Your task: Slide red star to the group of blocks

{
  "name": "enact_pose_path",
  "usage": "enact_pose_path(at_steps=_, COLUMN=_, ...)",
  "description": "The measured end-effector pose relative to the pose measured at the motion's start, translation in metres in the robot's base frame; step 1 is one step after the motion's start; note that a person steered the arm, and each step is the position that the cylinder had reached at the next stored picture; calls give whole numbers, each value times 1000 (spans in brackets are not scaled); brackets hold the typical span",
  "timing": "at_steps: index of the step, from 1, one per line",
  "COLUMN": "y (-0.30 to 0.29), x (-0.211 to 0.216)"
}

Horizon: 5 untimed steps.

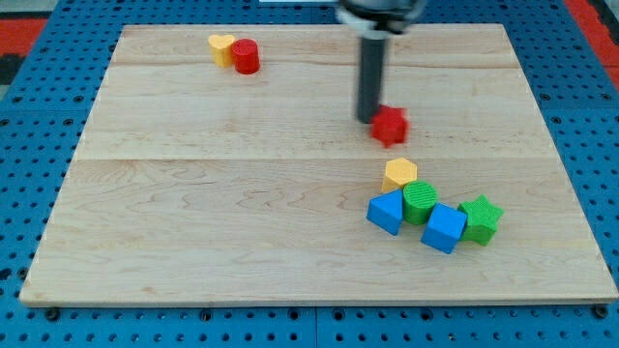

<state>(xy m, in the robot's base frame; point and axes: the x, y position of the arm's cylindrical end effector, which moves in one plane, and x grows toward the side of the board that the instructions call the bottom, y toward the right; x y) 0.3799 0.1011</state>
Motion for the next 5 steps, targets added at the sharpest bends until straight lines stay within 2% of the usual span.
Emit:
enact_pose_path(at_steps=1, y=46, x=9)
enact_pose_path(at_steps=2, y=54, x=-35)
enact_pose_path(at_steps=3, y=72, x=4)
enact_pose_path(at_steps=5, y=71, x=88)
